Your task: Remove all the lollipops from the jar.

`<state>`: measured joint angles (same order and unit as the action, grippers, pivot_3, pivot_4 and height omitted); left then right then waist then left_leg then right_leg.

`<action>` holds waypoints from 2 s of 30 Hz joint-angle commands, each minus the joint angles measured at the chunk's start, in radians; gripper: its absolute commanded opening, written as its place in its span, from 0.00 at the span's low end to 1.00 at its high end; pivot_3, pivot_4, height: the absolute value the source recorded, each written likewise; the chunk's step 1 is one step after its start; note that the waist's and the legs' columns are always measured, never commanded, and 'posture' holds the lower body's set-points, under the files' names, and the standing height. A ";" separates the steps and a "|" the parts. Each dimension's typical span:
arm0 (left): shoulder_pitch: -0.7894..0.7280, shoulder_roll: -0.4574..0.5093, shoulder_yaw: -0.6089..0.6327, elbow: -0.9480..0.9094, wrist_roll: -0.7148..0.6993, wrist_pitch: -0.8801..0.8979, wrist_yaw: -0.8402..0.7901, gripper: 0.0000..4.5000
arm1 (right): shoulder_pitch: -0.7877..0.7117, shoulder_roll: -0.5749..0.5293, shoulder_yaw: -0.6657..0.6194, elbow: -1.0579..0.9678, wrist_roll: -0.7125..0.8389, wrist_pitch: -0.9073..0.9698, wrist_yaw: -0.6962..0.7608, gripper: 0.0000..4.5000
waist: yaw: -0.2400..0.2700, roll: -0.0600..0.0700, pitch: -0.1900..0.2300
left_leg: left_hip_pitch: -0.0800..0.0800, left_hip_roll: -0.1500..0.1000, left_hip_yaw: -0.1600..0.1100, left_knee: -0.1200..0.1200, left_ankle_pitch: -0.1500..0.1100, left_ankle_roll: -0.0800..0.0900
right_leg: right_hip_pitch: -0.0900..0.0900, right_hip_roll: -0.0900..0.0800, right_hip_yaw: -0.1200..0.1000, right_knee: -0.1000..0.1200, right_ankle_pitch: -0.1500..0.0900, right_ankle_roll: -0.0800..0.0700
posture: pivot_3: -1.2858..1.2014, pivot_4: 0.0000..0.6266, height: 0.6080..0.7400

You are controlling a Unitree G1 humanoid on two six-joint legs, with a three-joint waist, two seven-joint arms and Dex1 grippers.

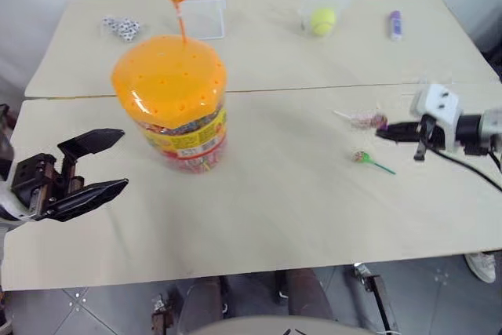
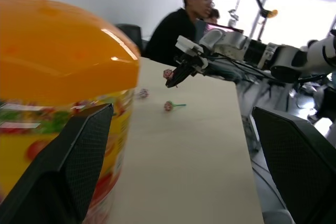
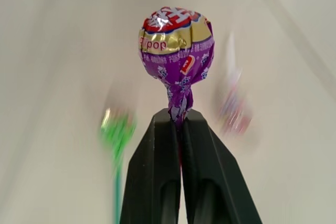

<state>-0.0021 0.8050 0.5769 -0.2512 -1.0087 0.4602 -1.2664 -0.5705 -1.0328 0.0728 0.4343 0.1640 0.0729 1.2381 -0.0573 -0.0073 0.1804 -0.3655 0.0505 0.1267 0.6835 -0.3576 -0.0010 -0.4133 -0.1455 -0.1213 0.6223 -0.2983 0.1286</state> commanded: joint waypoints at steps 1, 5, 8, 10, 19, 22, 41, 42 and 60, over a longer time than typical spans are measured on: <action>-0.013 -0.034 -0.013 -0.008 0.040 -0.064 -0.001 1.00 | -0.009 0.013 -0.033 0.108 -0.042 -0.057 -0.061 0.01 | -0.001 0.000 0.000 | 0.000 0.000 0.000 0.000 0.000 0.000 | 0.000 0.000 0.000 0.000 0.000 0.000 | 0.52 0.24 1.00; -0.015 -0.061 -0.038 -0.026 0.046 -0.071 0.006 1.00 | -0.002 0.022 -0.022 0.249 -0.090 -0.130 -0.075 0.12 | 0.004 0.000 0.000 | -0.001 0.000 -0.001 0.001 0.000 0.000 | 0.000 0.000 0.000 0.000 0.000 0.000 | 0.52 0.24 1.00; -0.013 -0.069 -0.040 -0.037 0.029 -0.060 0.015 1.00 | -0.009 0.027 -0.035 0.272 -0.082 -0.155 -0.053 0.30 | 0.009 0.000 0.000 | -0.002 0.000 -0.003 0.001 0.000 0.000 | 0.000 0.000 -0.001 0.000 0.000 0.000 | 0.52 0.24 1.00; -0.008 -0.076 -0.029 -0.040 0.014 -0.050 0.034 1.00 | -0.020 0.037 -0.062 0.246 -0.036 -0.153 -0.015 0.46 | 0.013 0.000 0.000 | -0.002 0.000 -0.003 0.001 0.000 0.000 | 0.000 0.000 -0.001 0.000 0.000 0.000 | 0.52 0.24 1.00; -0.035 -0.189 0.174 0.047 -0.170 -0.028 0.297 1.00 | -0.206 0.221 -0.166 -0.250 0.425 0.288 0.093 0.98 | 0.019 0.002 0.001 | -0.001 0.001 -0.009 0.002 0.000 0.000 | 0.000 0.000 0.000 0.003 0.000 0.000 | 0.52 0.24 1.00; -0.064 -0.216 0.233 0.076 -0.253 -0.016 0.384 1.00 | -0.347 0.356 -0.154 -0.324 0.517 0.441 -0.033 0.98 | 0.026 0.001 0.001 | -0.002 0.001 -0.012 0.004 0.000 0.001 | 0.000 -0.001 -0.001 0.004 0.000 0.000 | 0.52 0.24 1.00; -0.101 -0.200 0.131 0.082 -0.213 -0.002 0.332 1.00 | -0.670 0.892 0.004 -0.139 0.342 0.537 -0.403 0.86 | 0.021 0.000 0.000 | -0.007 -0.001 -0.012 0.008 -0.001 0.002 | 0.001 -0.001 -0.008 0.005 0.000 0.000 | 0.52 0.24 1.00; -0.104 -0.200 0.129 0.084 -0.210 -0.004 0.331 1.00 | -0.670 0.899 0.003 -0.136 0.342 0.534 -0.400 0.80 | 0.020 0.000 0.000 | -0.007 -0.001 -0.012 0.008 -0.001 0.001 | 0.001 -0.001 -0.008 0.005 0.000 0.000 | 0.52 0.24 1.00; -0.153 -0.132 0.008 0.015 -0.200 0.065 0.174 1.00 | -0.656 0.647 -0.199 -0.136 0.396 0.447 -0.254 0.01 | 0.013 -0.001 0.000 | -0.007 -0.002 -0.013 0.006 -0.002 0.002 | 0.001 -0.001 -0.007 0.004 0.001 0.000 | 0.52 0.24 1.00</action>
<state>-0.1538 0.6516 0.5957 -0.1907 -1.1862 0.5062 -1.0580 -1.2327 -0.3350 -0.0868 0.3380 0.5650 0.5076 0.9767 -0.0440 -0.0080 0.1800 -0.3728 0.0488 0.1144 0.6897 -0.3594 0.0009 -0.4123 -0.1471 -0.1286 0.6261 -0.2978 0.1290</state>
